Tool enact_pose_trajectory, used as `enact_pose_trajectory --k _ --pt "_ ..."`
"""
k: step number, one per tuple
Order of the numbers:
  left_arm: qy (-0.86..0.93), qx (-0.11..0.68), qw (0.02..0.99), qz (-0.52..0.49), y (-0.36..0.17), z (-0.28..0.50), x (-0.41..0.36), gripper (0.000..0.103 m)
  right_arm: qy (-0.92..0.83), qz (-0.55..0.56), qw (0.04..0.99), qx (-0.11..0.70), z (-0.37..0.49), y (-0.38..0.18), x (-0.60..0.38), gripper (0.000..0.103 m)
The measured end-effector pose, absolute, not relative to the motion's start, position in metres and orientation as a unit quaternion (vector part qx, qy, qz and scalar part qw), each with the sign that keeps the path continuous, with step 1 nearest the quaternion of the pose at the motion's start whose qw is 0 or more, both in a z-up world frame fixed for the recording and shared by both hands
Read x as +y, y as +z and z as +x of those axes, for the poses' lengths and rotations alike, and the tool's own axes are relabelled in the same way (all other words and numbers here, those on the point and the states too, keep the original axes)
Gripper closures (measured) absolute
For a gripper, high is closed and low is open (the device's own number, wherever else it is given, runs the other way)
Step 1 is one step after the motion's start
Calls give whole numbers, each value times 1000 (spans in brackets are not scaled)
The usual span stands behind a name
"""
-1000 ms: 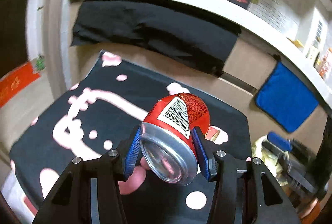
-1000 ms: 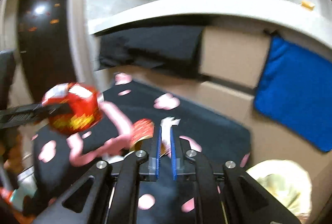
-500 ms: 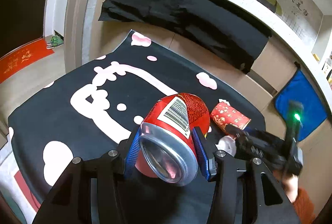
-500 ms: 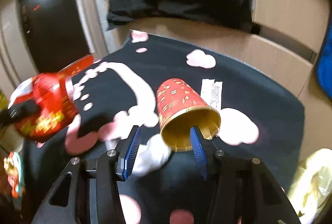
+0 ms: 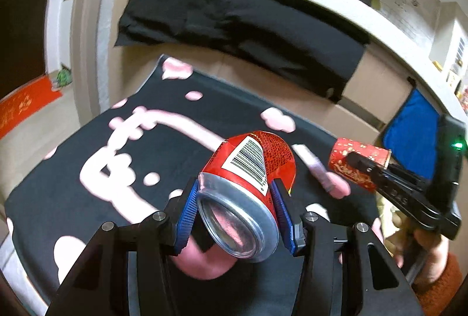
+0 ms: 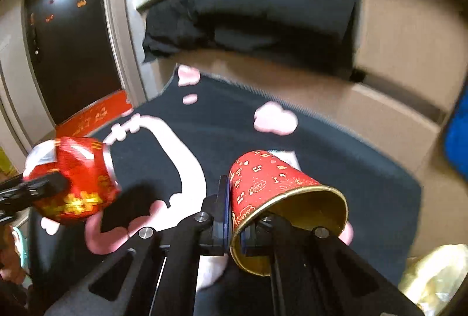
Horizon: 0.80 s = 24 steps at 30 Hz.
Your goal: Collect trash
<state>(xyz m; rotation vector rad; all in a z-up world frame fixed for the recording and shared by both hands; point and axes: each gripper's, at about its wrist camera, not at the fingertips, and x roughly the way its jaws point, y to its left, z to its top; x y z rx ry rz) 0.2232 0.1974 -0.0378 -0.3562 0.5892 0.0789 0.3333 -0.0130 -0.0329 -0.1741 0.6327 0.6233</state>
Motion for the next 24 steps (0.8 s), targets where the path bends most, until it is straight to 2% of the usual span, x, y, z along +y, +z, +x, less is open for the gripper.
enact_pose_trajectory --k 7,15,24 --pt "0 247 962 -116 7 221 138 53 276 -108 922 248 292 12 -55 97" --pt "-60 189 979 -53 55 206 53 53 216 -82 952 200 251 53 -141 97" --pt "-131 165 977 -27 75 205 -24 53 142 -66 972 174 220 73 -224 97"
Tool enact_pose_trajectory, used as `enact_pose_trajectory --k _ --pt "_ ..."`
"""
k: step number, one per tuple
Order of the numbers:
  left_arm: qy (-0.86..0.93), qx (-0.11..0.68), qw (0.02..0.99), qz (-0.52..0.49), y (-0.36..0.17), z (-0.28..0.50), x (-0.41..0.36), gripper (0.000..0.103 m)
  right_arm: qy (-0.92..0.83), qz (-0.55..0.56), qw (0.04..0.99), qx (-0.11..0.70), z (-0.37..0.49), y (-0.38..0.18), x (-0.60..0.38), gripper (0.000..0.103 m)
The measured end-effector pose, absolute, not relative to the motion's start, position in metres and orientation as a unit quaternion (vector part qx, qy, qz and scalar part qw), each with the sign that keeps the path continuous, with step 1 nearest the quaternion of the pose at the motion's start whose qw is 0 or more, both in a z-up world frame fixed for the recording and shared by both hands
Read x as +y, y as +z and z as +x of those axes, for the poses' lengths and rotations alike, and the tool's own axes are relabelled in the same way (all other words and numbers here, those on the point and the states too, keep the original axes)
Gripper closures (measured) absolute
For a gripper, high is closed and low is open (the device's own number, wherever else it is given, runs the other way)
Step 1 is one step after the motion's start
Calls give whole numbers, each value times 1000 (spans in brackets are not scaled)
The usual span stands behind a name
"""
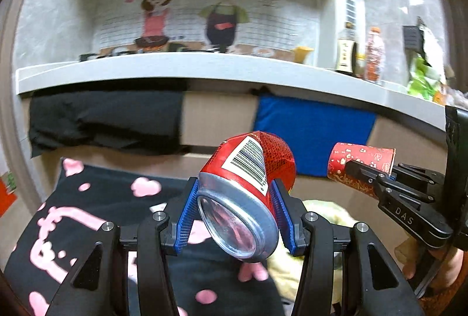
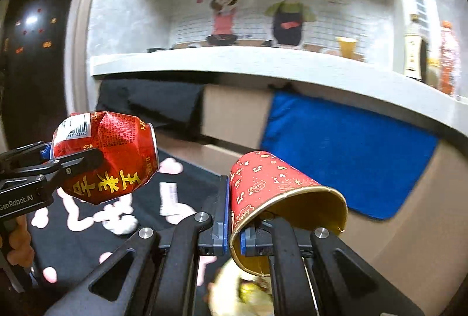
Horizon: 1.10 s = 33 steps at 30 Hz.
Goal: Collect trash
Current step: 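Carry the can and cup over the yellow trash bag with both tools, then open both tools to drop the can and cup into the trash bag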
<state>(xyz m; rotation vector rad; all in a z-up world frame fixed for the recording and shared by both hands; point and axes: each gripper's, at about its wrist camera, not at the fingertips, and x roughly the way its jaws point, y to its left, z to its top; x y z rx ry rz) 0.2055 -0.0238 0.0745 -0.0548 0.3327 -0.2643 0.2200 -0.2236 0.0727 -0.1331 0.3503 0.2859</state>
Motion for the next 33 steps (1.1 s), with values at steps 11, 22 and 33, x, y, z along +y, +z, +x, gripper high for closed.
enact_pose_trajectory --k 11,22,33 --pt "-199 219 955 -21 47 239 -101 53 85 -39 980 178 210 65 -293 97" --pt "-236 304 922 -33 -6 286 -144 52 61 -18 973 222 223 32 -331 97" --pt "-265 318 909 -48 -10 290 -136 45 65 2 966 249 238 13 -339 97"
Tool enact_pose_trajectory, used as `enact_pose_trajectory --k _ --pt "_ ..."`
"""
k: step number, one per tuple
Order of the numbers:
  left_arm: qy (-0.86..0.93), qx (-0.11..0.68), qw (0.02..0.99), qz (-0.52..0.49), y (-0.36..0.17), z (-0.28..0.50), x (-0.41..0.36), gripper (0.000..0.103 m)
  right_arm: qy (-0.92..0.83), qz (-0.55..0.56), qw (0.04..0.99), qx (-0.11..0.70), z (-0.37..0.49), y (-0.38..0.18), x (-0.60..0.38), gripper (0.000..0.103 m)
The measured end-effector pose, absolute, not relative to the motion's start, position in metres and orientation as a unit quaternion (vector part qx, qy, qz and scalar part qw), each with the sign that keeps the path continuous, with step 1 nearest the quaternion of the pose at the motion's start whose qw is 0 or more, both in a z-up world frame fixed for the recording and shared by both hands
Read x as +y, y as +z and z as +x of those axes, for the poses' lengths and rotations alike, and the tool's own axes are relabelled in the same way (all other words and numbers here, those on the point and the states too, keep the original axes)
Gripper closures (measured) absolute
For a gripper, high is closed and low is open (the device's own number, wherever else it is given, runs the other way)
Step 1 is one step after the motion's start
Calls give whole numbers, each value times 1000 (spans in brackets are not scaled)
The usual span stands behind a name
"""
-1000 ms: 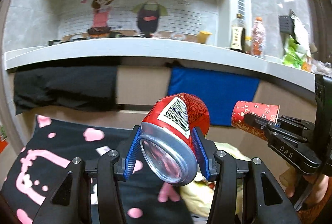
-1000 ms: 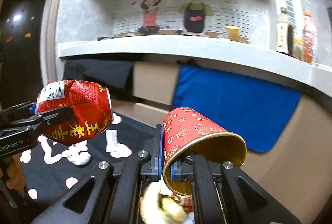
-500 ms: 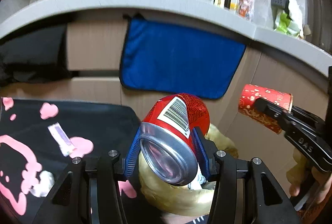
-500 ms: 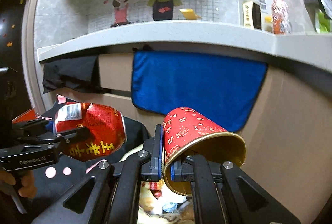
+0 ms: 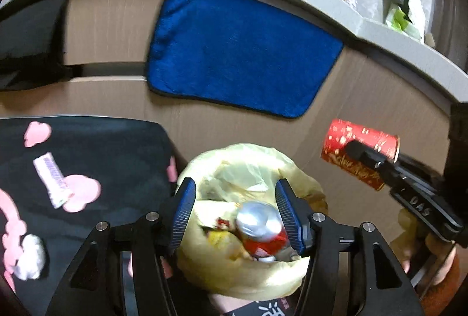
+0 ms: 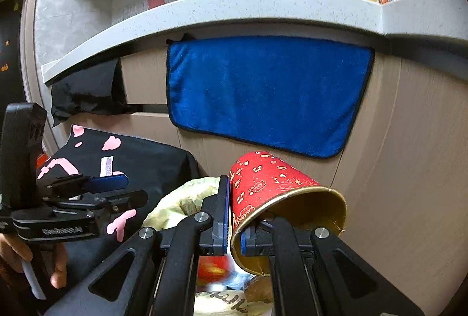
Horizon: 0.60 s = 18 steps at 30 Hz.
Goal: Collect trash
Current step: 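Open both tools to drop the can and cup into the trash bag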
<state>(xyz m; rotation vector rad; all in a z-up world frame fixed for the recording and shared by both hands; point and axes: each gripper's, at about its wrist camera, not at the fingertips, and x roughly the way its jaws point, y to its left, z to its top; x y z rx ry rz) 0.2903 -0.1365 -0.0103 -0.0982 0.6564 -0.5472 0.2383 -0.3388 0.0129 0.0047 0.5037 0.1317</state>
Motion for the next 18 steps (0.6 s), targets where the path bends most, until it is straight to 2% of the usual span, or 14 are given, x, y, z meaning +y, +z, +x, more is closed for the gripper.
enact_pose_trajectory --k 8,9,11,12,18 --pt "-203 301 931 -41 -5 267 -80 46 99 18 953 286 263 -2 -321 97" --pt "-196 300 932 -44 -5 266 -72 46 106 20 946 305 269 -6 -318 95" --pt "-182 299 935 -51 -6 263 -55 46 110 18 934 339 280 -15 -311 80" --pt "-175 298 937 -52 -6 262 -47 46 104 13 932 348 281 -18 -308 69" --pt "-130 299 944 -56 -17 254 -6 46 92 2 929 358 274 -24 -301 67"
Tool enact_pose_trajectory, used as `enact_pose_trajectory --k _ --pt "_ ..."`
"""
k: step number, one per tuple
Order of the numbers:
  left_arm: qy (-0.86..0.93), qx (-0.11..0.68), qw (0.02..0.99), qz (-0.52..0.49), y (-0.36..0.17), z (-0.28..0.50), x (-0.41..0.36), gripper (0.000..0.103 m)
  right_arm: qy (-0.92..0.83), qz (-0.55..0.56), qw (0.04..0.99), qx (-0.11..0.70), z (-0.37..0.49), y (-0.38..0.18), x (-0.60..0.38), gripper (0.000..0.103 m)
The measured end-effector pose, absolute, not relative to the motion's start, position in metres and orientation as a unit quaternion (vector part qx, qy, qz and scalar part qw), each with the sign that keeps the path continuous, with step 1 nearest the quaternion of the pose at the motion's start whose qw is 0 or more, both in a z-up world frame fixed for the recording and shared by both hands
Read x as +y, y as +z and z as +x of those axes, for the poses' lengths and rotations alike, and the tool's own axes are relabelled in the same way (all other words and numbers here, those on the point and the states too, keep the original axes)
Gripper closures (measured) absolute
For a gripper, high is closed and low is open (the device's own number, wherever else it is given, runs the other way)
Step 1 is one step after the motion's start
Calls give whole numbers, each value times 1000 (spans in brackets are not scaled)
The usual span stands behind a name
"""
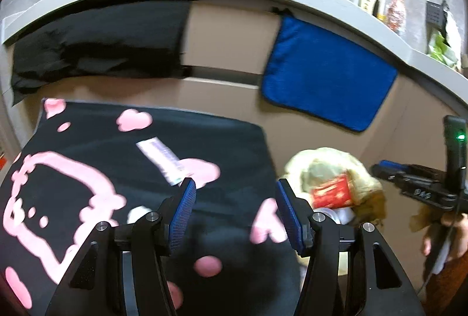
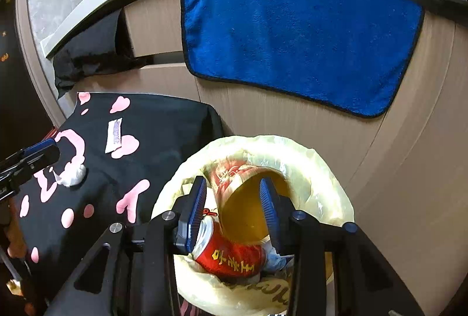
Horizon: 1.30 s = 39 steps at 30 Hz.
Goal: Collect trash
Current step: 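Open both tools to drop the can and cup into the trash bag, then move both tools back over the tablecloth toward the tissue and wrapper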
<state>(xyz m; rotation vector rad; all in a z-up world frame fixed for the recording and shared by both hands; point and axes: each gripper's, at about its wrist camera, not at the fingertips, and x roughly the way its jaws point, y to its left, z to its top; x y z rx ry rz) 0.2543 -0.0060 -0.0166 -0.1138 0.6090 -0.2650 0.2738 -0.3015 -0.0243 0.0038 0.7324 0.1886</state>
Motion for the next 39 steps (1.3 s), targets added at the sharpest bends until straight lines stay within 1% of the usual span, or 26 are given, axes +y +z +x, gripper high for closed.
enact_pose_trajectory --k 8,13,17,19,23,28,30,33,35,36,37,38,39 --pt "-65 306 943 -111 -35 241 61 46 92 -2 937 337 259 -9 -291 67" --pt "-18 298 944 -143 -47 225 105 46 123 -5 935 334 255 -7 -262 67" --pt "-9 318 929 -187 -67 220 133 46 151 -6 927 342 260 -13 -231 67" --pt "-23 333 922 -195 -73 223 135 46 163 -12 924 346 263 -18 -217 67" --pt "-51 338 923 -179 -78 232 122 46 181 -35 920 344 267 -23 -183 67" --pt "-81 336 933 -102 -80 257 86 46 193 -61 924 325 269 -25 -154 67" --pt "-73 344 933 -82 -86 268 79 48 193 -70 926 317 272 -24 -146 67" --pt "-73 371 921 -88 -95 283 81 59 198 -71 925 315 281 -26 -138 67" --pt "-81 387 913 -96 -102 289 85 74 204 -72 923 319 289 -30 -131 67" --pt "-86 391 911 -101 -104 291 87 78 208 -71 921 322 292 -32 -128 67" --pt "-89 394 909 -107 -105 290 89 87 213 -71 918 327 297 -35 -125 67" --pt "-90 394 908 -113 -105 290 92 95 220 -69 914 333 303 -39 -120 67" --pt "-91 392 908 -117 -103 287 95 96 226 -67 911 339 309 -43 -114 67"
